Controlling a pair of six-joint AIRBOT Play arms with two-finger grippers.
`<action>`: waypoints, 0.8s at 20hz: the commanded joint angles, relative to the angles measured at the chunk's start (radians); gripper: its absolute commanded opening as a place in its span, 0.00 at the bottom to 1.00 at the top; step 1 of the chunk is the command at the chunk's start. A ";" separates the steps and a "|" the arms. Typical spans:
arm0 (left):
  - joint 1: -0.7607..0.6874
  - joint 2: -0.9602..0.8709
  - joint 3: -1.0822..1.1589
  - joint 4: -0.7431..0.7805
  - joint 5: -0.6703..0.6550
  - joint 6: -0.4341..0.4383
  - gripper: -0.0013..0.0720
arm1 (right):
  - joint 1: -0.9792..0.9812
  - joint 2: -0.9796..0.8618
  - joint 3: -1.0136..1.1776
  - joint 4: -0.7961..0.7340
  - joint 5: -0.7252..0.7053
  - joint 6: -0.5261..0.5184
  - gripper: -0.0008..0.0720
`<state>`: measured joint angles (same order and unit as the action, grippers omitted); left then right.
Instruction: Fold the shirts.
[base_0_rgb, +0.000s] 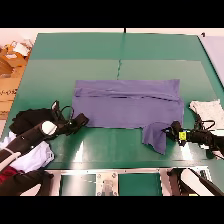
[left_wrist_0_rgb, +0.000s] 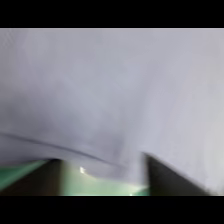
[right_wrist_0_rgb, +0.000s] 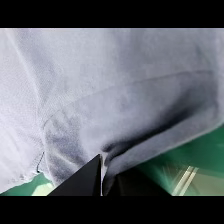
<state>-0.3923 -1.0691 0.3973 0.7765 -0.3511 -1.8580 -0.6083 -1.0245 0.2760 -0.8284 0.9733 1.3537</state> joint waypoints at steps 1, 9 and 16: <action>-0.008 -0.060 0.000 -0.004 0.047 -0.027 0.27 | 0.001 -0.001 0.000 0.000 0.008 -0.001 0.23; -0.006 -0.071 0.063 0.009 -0.018 0.093 0.04 | 0.000 0.000 0.043 -0.101 0.173 0.002 0.11; -0.005 -0.067 0.166 0.185 -0.234 0.113 0.04 | 0.000 0.000 0.117 -0.250 0.320 0.106 0.04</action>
<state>-0.3969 -1.1397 0.5247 0.8745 -0.4686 -1.7550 -0.6071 -1.0264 0.3729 -1.0084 1.2316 1.4094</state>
